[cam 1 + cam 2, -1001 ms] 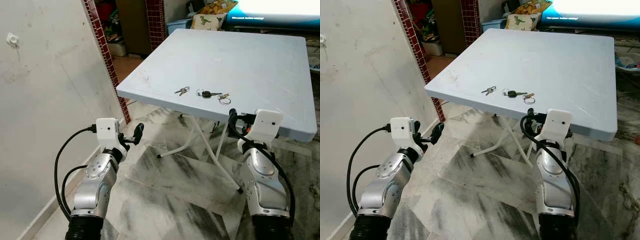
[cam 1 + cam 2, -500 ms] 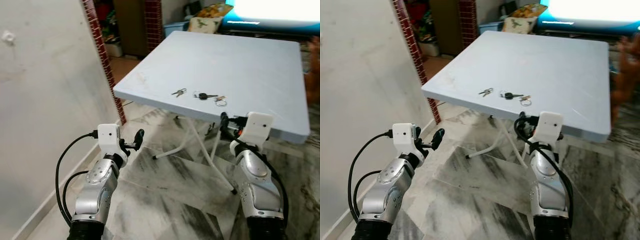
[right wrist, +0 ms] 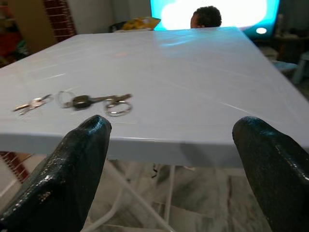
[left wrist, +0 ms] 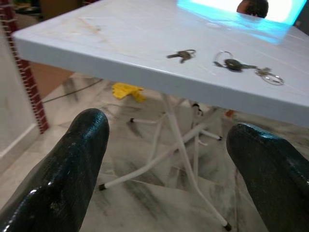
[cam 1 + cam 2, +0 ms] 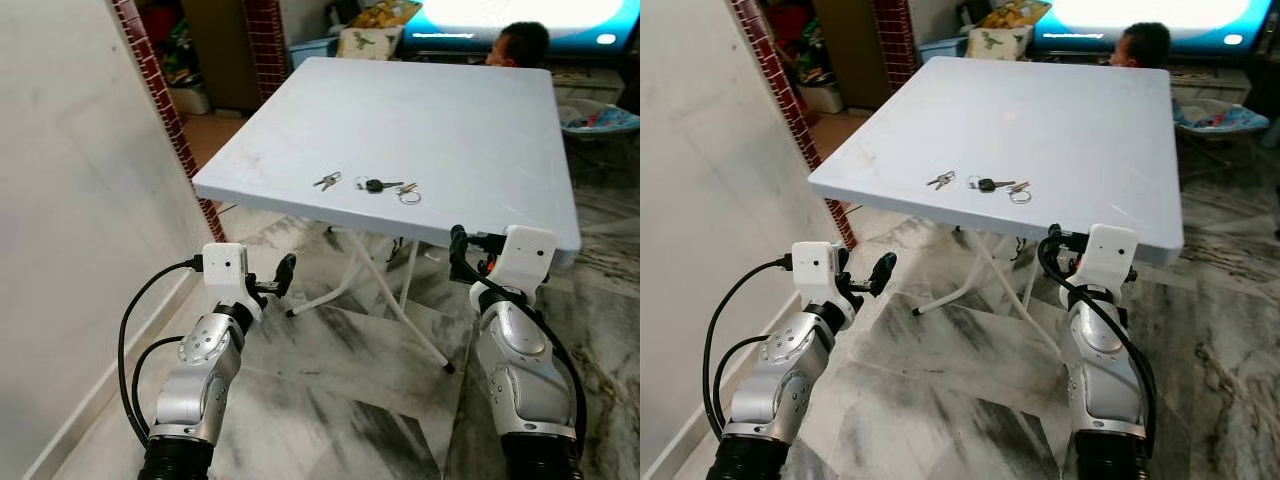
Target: Hang keys on a hook
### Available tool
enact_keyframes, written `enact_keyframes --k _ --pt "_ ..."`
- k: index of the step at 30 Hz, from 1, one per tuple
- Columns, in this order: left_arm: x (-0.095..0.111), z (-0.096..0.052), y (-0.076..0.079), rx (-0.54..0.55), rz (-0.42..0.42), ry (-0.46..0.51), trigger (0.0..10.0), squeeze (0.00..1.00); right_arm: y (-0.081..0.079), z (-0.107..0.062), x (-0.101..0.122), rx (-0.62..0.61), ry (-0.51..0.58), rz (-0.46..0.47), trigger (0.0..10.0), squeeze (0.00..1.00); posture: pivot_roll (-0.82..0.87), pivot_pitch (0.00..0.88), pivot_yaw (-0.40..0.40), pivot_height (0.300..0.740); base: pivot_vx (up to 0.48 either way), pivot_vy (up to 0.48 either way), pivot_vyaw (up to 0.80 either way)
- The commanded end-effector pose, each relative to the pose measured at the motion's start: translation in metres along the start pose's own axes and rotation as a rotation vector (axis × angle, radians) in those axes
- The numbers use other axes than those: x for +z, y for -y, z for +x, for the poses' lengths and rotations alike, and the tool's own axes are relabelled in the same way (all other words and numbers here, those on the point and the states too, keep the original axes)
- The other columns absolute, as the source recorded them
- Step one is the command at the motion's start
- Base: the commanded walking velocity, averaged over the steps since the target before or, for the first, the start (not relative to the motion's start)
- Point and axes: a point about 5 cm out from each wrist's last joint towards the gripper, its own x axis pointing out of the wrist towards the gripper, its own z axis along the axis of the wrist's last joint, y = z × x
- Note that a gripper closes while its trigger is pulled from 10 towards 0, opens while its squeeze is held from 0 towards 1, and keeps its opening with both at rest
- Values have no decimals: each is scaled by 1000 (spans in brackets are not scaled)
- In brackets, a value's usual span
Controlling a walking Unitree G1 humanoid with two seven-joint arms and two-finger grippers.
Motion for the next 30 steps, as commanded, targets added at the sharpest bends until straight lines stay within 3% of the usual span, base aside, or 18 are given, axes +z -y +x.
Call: enact_keyframes --k 1,12,30 --pt "0 -1 -7 24 13 -1 10000 0 -5 0 2 22 8 -16 10000 0 -75 0 106 740 0 0 0" --pt "0 -2 -4 5 -3 5 10000 0 -4 0 1 10 4 4 10000 0 -74 0 106 740 0 0 0" --pt "0 0 -2 -8 -9 1 10000 0 -2 1 1 -1 4 10 10000 0 -82 0 110 740 281 0 0"
